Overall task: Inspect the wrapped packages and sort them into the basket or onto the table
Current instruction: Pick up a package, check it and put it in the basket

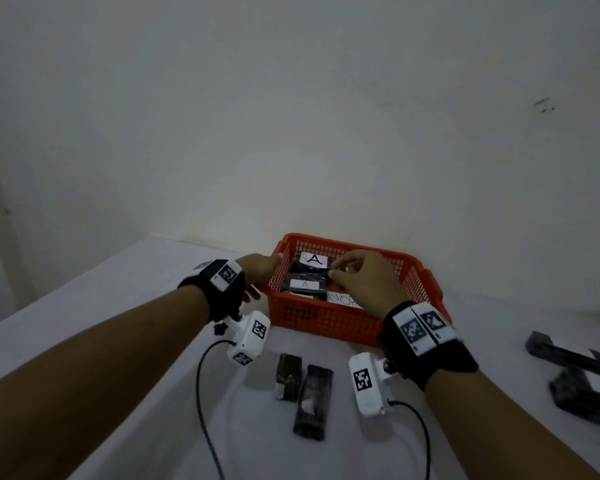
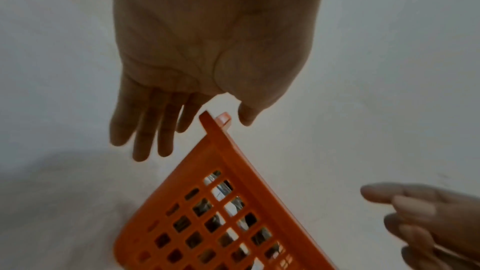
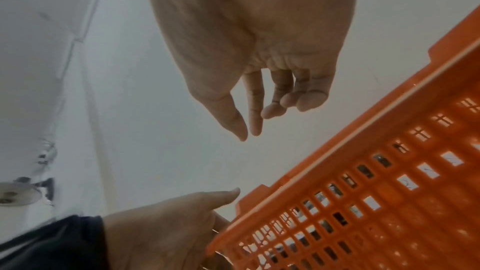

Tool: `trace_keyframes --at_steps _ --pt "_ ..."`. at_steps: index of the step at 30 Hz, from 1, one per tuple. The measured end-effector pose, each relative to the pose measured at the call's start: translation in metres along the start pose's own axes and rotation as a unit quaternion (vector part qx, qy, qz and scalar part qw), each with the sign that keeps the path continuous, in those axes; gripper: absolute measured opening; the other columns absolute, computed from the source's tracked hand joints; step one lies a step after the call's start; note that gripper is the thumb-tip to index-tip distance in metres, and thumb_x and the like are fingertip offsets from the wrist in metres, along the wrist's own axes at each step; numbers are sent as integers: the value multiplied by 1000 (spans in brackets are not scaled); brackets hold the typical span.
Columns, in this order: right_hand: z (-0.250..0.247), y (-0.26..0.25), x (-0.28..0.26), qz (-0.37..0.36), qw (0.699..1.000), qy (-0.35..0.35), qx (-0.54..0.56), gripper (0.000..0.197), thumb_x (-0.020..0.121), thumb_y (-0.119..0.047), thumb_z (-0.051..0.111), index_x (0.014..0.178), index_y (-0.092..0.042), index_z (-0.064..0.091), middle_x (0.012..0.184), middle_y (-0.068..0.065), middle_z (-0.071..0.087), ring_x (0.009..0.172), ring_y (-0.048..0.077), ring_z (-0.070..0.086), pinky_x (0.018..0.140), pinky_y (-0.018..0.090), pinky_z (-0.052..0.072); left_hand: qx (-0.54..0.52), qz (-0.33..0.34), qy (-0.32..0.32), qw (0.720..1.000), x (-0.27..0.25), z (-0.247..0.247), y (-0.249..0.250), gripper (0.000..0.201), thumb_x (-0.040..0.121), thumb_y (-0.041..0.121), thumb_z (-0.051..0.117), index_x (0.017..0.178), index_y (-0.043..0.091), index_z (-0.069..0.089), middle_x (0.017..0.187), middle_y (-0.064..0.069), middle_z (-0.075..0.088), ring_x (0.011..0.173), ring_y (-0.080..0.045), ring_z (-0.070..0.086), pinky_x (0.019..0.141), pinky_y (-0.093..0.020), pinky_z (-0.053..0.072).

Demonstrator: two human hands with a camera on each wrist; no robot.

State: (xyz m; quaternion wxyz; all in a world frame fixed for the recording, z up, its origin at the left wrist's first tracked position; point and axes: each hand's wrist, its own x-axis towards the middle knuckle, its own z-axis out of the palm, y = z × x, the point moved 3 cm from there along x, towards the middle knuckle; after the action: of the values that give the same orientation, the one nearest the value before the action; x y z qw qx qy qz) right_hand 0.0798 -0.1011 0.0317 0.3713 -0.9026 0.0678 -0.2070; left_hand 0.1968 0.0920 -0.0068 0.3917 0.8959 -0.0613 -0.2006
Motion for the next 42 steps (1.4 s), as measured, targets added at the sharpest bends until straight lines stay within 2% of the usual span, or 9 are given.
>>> trace_keyframes --at_steps 3,8,11,15,22,29,35,39,42 --pt "-9 -4 -28 -19 999 -29 8 7 91 -20 78 97 -19 76 74 -7 59 64 5 53 54 11 38 159 41 66 984 -30 -9 0 65 104 59 34 96 4 69 94 -12 72 85 -29 73 68 -29 55" --pt "-13 0 -68 -14 996 -86 1 21 91 -18 78 111 -23 72 93 -3 70 72 5 63 50 8 46 264 137 163 941 -79 5 -5 50 100 47 54 61 15 46 61 -1 54 51 -11 46 48 -24 34" --pt "-4 8 -85 -5 986 -168 -20 34 92 -11 75 123 -23 69 108 -8 70 87 5 66 69 11 53 263 196 154 932 -113 25 -5 42 99 42 59 64 23 47 59 6 51 51 -5 48 49 -18 35" --pt "13 20 -98 -10 959 -269 -93 49 90 -14 78 135 -29 63 135 -8 63 116 11 60 101 34 55 289 187 75 936 -141 62 -8 39 97 42 62 65 25 46 63 7 50 56 -4 47 54 -18 38" --pt "34 33 -101 20 932 -341 -117 61 88 2 75 140 -28 63 138 1 66 120 17 65 103 42 57 364 164 62 915 -154 116 -25 41 87 53 67 99 14 68 89 -4 67 75 -18 60 64 -28 47" --pt "33 40 -101 9 941 -321 -102 55 84 -7 83 135 -21 68 131 -3 70 103 10 66 97 30 55 348 173 76 918 -158 126 -21 31 84 42 74 93 14 65 89 -3 57 84 -22 63 69 -29 53" --pt "20 48 -100 31 947 -313 -61 47 85 -20 85 130 -21 69 119 -5 67 85 11 67 69 20 55 297 171 58 937 -152 106 -22 44 80 53 76 79 12 62 70 1 58 67 -16 56 56 -26 40" --pt "8 51 -97 20 959 -281 -10 51 86 -34 83 133 -23 67 126 -8 67 103 13 69 89 27 58 229 173 17 958 -147 89 -15 34 83 44 76 84 11 79 68 3 70 59 -9 61 59 -21 49" --pt "-1 54 -97 3 963 -267 40 46 87 -35 81 131 -25 69 126 -9 70 114 11 67 102 33 54 141 174 -13 974 -142 77 -11 34 82 46 78 90 13 83 79 0 80 73 -14 76 76 -26 62"
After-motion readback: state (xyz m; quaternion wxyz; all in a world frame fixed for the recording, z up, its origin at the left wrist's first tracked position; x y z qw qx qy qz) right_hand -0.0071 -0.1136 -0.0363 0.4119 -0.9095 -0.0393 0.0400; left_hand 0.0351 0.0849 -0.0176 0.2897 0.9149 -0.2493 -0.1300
